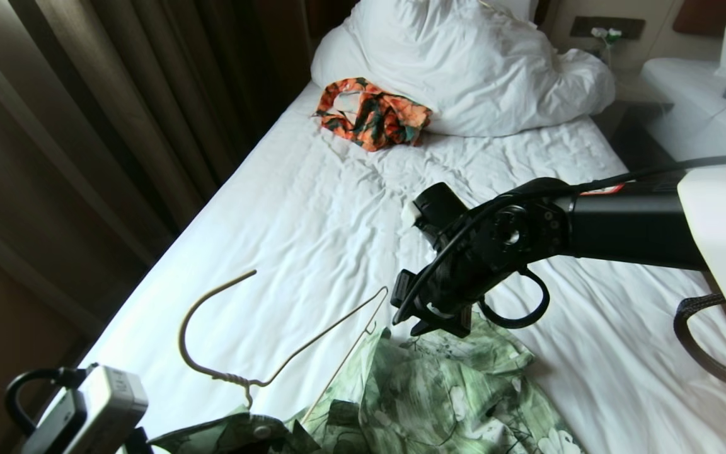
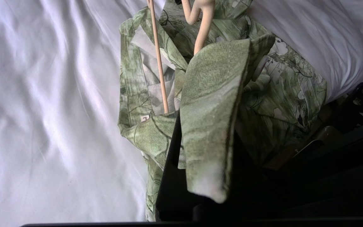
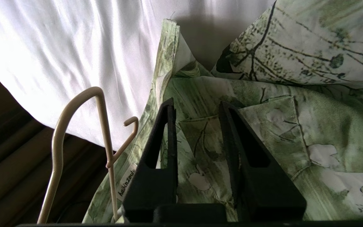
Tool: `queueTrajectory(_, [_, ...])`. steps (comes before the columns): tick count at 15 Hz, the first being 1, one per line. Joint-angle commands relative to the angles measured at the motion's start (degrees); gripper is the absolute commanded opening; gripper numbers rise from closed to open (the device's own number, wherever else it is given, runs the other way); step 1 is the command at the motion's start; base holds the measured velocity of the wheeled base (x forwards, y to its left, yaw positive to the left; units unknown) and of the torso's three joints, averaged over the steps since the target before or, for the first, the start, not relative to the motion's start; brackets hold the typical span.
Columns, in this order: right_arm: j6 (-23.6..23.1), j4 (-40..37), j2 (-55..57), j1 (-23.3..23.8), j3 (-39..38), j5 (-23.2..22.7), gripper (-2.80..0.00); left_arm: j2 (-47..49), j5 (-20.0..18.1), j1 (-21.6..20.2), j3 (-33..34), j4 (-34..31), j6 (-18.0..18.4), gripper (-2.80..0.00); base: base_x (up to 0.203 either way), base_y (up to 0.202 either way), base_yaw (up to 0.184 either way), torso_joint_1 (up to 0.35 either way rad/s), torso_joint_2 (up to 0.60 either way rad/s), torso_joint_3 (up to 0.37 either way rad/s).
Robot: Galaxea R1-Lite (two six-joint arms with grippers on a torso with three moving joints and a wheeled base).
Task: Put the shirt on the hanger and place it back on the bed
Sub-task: Hook the other side of the shirt onto the hanger
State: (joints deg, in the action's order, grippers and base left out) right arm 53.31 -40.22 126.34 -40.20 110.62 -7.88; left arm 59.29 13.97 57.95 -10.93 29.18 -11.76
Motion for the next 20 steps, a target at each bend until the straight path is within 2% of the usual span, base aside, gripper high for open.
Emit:
queueTrajectory(1, [0.3,-0.1,2.0,-0.6,1.1,0.0,0.00,-0.7,0.1,-0.1,0.1,0.2,0.0,-2.80,0.000,0.000,0.000,0.000,0.00,0.000])
queueTrajectory(9, [0.2,3.4,5.8,-2.8,2.1,0.2,0.00,0.0,-1.3,0.0,-0.7,0.2,0.1,-2.80,0.000,0.000,0.000,0.000,0.00,0.000])
queueTrajectory(20, [-0.7,8.3,8.4,-4.4,2.2,1.6,0.00,-0.4,-1.2,0.0,-0.6,0.2,0.2,-2.80,0.000,0.000,0.000,0.000,0.00,0.000])
